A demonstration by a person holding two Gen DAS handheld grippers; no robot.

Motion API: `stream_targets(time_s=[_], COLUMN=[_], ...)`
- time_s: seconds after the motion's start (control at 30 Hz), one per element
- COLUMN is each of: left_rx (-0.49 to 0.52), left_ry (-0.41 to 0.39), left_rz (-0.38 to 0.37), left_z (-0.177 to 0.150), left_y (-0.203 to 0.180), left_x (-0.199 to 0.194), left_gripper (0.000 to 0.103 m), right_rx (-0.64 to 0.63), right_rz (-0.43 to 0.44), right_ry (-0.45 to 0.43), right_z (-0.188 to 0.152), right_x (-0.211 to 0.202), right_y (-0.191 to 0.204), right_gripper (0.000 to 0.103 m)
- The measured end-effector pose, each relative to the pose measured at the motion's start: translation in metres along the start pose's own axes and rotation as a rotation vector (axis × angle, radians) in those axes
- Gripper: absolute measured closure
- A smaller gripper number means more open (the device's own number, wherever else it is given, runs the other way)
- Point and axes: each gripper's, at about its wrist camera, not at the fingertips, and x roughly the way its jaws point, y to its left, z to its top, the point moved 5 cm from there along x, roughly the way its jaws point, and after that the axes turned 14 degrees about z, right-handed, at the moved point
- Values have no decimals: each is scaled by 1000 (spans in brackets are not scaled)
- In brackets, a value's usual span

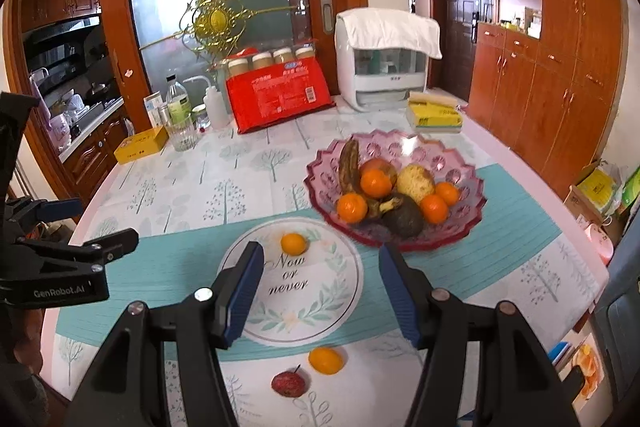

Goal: Organize fruits
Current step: 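Lower the left gripper around a red plum while the right gripper approaches another red plum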

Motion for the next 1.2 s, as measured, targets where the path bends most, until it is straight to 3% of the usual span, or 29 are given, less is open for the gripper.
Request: stream_targets(time_s=[0.3,0.63,0.93,1.1,1.2], left_rx=[61,76,68,81,75], left_ry=[98,210,233,225,228], left_rz=[-35,-65,-93,-114,-131], left_z=[-41,-81,-92,-92,-92], left_y=[-13,-20,-26,-32,-34], left_x=[37,81,100,107,111], left_gripper=[10,10,10,18,22], right_rx=[-24,46,105,105,98], right_rz=[45,67,81,96,107], right_ry=[89,202,228,237,255], right_z=[-41,-101,-126,-133,-140], right_x=[24,42,49,52,56], right_y=[4,-12,-14,-7,-1], right_gripper=[43,43,43,43,50])
